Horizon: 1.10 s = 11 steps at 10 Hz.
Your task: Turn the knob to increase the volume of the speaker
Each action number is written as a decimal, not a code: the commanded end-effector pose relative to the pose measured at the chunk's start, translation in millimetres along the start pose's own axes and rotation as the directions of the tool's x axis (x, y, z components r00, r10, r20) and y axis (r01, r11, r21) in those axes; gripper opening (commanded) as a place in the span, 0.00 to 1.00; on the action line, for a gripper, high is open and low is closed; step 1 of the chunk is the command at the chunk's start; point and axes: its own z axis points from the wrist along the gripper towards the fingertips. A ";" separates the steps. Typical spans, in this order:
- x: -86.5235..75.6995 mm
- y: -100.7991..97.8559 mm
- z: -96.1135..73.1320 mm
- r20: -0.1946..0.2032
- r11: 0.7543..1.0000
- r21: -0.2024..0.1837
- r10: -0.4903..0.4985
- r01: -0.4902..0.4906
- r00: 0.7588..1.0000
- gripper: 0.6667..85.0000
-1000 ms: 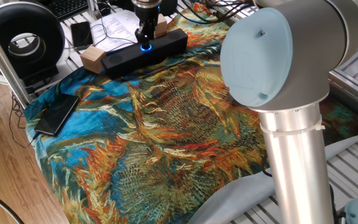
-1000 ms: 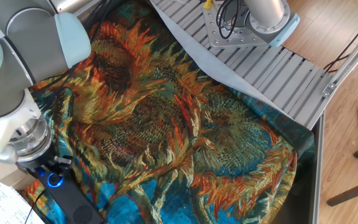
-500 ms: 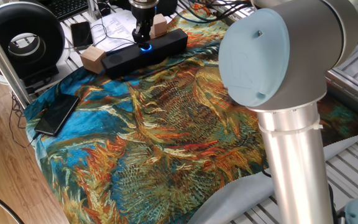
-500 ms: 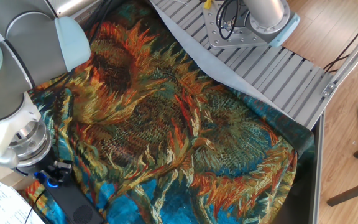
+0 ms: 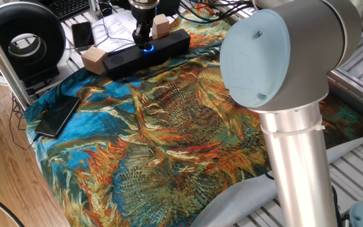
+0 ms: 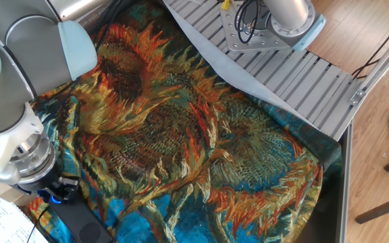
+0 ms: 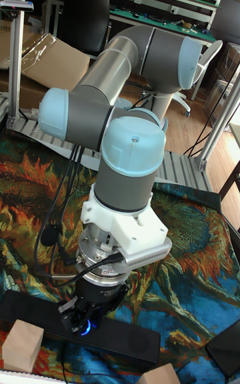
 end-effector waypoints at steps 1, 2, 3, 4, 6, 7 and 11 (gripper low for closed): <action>0.6 -1.2 0.1 0.003 1.000 -0.005 -0.001 0.001 1.000 0.45; 1.3 -2.0 0.3 0.001 1.000 -0.003 -0.003 0.003 1.000 0.45; 1.7 -2.4 0.5 0.001 1.000 -0.003 -0.004 0.004 1.000 0.45; 2.9 -3.2 0.7 -0.002 1.000 -0.001 -0.005 0.005 1.000 0.44; 3.7 -4.1 1.5 -0.002 1.000 -0.001 -0.002 0.002 1.000 0.35; 3.7 -4.1 1.2 -0.003 1.000 0.000 0.004 -0.004 1.000 0.34; 3.1 -0.8 -1.4 -0.018 0.998 0.007 0.070 -0.070 0.997 0.26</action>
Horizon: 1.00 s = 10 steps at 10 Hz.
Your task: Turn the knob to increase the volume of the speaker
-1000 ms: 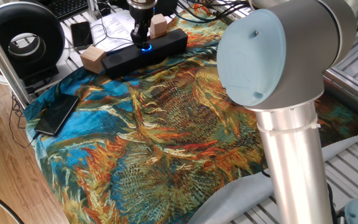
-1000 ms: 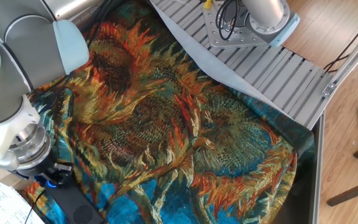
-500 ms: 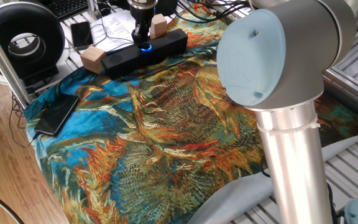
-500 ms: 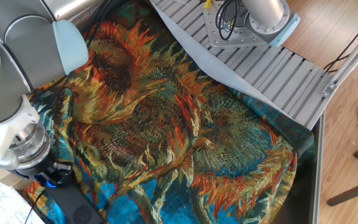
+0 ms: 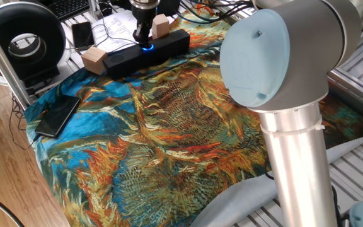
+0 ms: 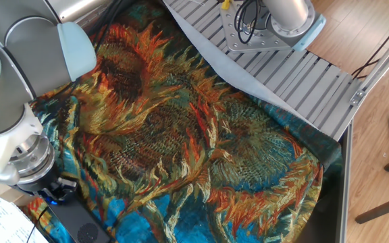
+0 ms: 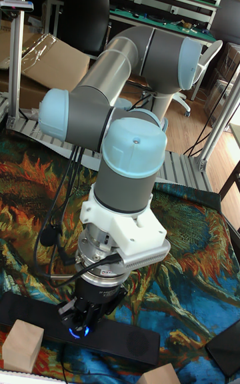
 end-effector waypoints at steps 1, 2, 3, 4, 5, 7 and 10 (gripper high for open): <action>0.0 5.0 -2.6 -0.006 0.998 -0.013 0.054 -0.054 0.999 0.26; 0.6 6.5 -2.9 -0.012 0.998 -0.015 0.057 -0.057 0.998 0.32; 0.0 6.8 -2.6 -0.014 0.998 -0.014 0.056 -0.057 0.998 0.39; -1.2 8.4 -1.1 -0.002 0.998 -0.032 0.054 -0.054 0.999 0.42; -1.4 8.2 -0.2 0.006 0.998 -0.040 0.048 -0.048 0.999 0.44; -0.3 7.4 -0.5 0.004 0.998 -0.040 0.046 -0.046 0.999 0.44; 3.3 5.8 -3.5 0.001 0.999 -0.043 0.022 -0.021 1.000 0.45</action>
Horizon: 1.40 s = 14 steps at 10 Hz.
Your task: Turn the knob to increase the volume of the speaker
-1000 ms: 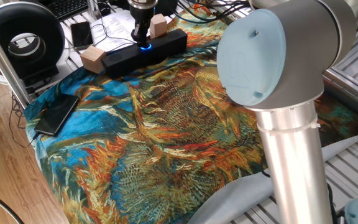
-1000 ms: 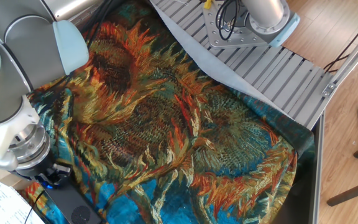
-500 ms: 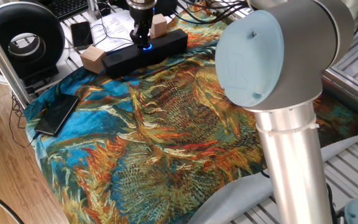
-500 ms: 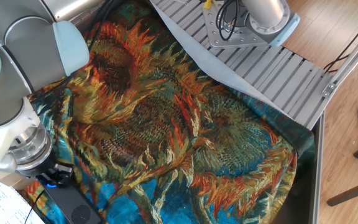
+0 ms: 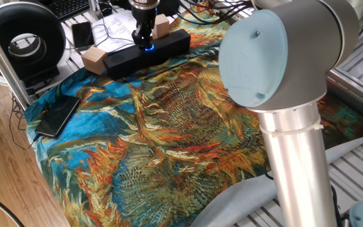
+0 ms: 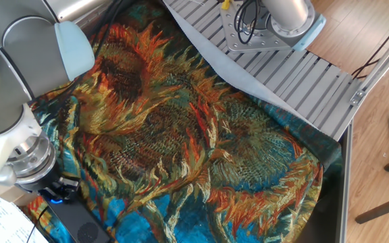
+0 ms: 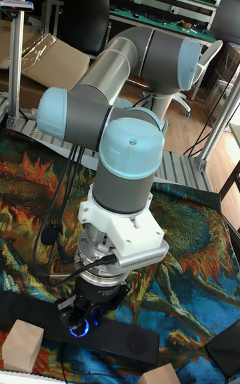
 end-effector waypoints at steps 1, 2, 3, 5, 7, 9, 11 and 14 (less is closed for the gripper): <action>1.8 0.3 -3.5 0.005 1.000 -0.014 -0.015 0.015 1.000 0.46; 1.1 0.1 -3.8 0.009 1.000 -0.014 -0.019 0.019 1.000 0.46; 0.3 -0.5 -4.4 0.014 1.000 -0.014 -0.023 0.024 1.000 0.47; -0.5 -1.9 -5.0 0.021 0.999 -0.016 -0.030 0.031 0.999 0.47; -2.6 -1.0 -3.5 0.027 0.999 -0.022 -0.029 0.030 0.999 0.47; -4.3 -2.9 -0.3 0.035 0.999 -0.024 -0.042 0.043 0.998 0.47; 0.6 -8.4 1.7 0.023 0.998 -0.013 -0.058 0.058 0.998 0.47; 5.7 -10.4 6.3 0.015 0.996 -0.024 -0.088 0.089 0.996 0.47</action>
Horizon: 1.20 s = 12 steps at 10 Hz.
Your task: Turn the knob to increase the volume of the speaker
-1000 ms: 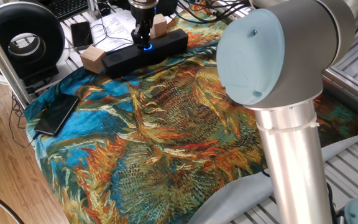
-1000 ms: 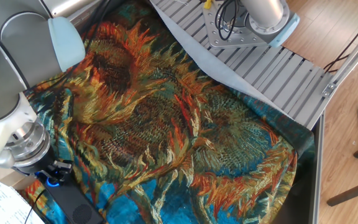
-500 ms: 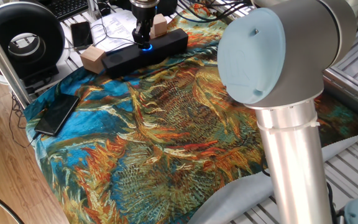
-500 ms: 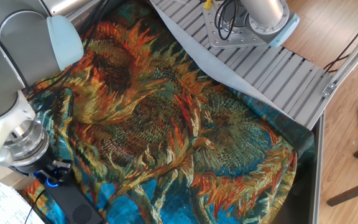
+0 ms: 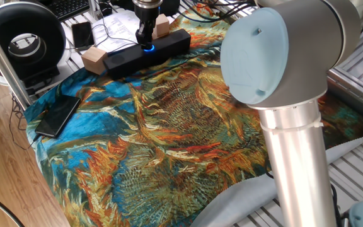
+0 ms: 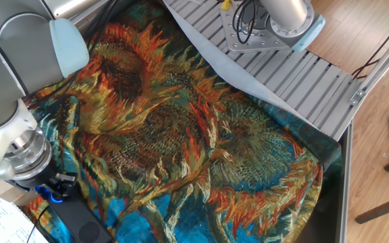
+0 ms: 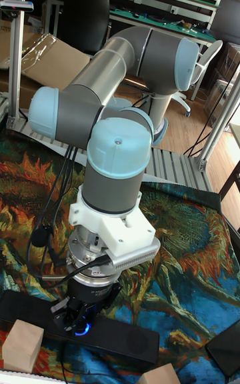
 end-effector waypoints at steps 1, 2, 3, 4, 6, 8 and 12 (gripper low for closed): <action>0.8 1.6 2.0 0.009 1.000 -0.024 -0.011 0.011 1.000 0.46; 1.2 4.4 1.0 0.009 0.999 -0.033 -0.004 0.005 1.000 0.45; 3.1 6.4 -1.2 0.003 0.999 -0.035 0.001 -0.001 1.000 0.44; 4.0 7.3 -1.9 0.001 0.999 -0.037 0.003 -0.003 1.000 0.43; 4.6 6.9 -1.8 -0.001 0.999 -0.038 0.003 -0.003 1.000 0.43; 6.3 7.5 -2.2 -0.006 0.999 -0.041 0.003 -0.003 1.000 0.43; 7.2 9.3 -3.5 -0.006 0.999 -0.050 0.011 -0.011 1.000 0.42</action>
